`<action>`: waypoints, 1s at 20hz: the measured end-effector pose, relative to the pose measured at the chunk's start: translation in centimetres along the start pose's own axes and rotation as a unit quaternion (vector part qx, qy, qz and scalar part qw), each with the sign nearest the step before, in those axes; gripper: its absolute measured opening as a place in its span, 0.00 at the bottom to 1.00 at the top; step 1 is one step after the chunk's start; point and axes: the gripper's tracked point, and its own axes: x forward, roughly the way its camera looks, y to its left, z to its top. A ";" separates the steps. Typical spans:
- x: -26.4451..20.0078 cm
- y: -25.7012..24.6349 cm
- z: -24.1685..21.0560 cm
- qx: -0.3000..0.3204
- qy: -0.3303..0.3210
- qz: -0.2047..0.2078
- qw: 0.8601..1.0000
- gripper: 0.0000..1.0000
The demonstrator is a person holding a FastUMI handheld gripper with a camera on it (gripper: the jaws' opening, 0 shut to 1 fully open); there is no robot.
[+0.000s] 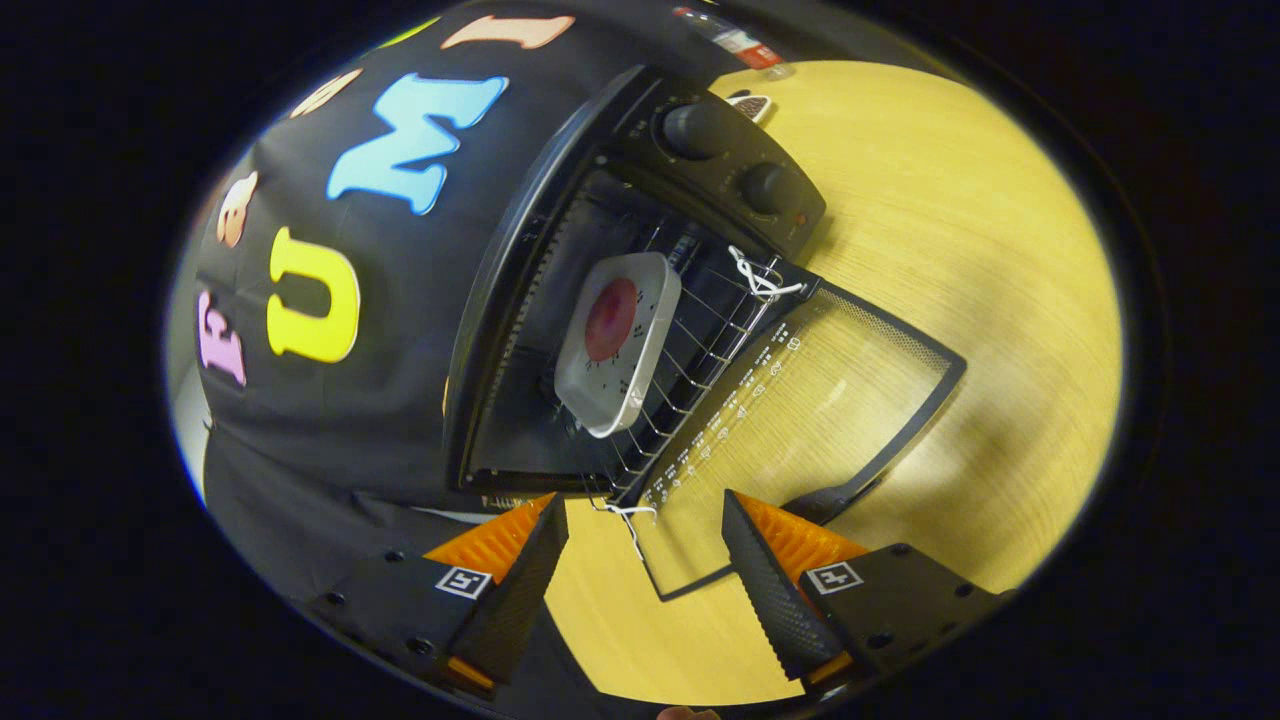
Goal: Open the toaster oven, put the food inside, and close the toaster oven door.
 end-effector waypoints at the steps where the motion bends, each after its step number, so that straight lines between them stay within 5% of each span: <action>1: -0.5 -0.4 -0.5 -0.038 0.003 -0.007 0.999 0.98; 6: -2.5 -2.6 -1.7 -0.182 0.006 -0.053 0.982 0.98; 11: -4.0 -4.4 -1.8 -0.320 0.023 -0.100 0.942 0.98; 20: -2.5 -9.0 -2.2 -0.391 0.058 -0.189 0.899 0.99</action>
